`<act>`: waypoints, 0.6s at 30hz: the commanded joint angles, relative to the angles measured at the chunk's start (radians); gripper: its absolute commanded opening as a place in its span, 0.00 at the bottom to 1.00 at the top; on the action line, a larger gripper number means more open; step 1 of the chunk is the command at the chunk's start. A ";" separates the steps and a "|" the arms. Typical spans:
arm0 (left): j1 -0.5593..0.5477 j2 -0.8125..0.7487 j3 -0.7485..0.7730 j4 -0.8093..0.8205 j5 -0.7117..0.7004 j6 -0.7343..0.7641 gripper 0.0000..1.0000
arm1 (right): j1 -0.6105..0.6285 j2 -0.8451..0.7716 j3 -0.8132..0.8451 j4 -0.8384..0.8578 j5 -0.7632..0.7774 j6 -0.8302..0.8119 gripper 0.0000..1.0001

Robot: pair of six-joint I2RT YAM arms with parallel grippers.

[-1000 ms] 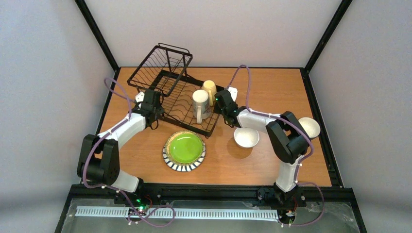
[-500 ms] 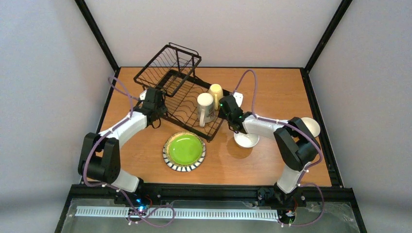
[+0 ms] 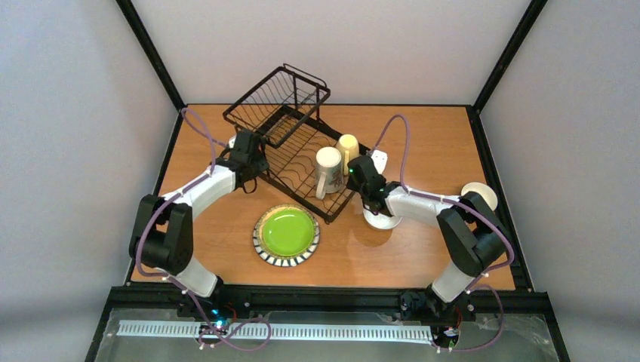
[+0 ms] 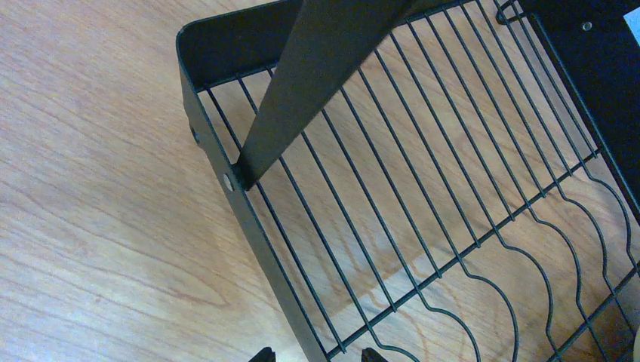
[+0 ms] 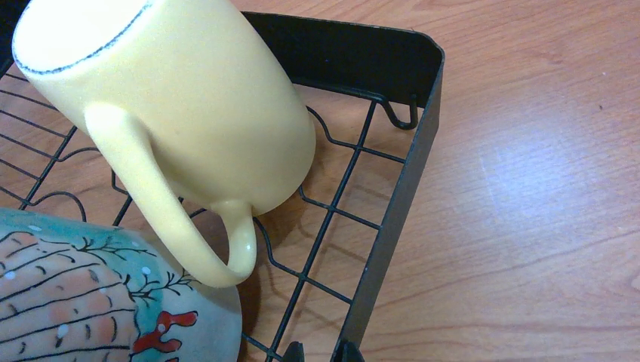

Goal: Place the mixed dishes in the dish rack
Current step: Move the dish rack to the center of the board.

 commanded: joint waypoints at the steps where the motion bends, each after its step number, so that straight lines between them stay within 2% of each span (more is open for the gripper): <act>1: -0.018 0.039 0.073 0.055 0.013 0.036 0.64 | 0.032 -0.049 -0.060 -0.106 -0.111 -0.052 0.02; 18: -0.037 0.053 0.100 0.022 0.008 0.038 0.65 | 0.033 -0.116 -0.082 -0.134 -0.105 -0.058 0.04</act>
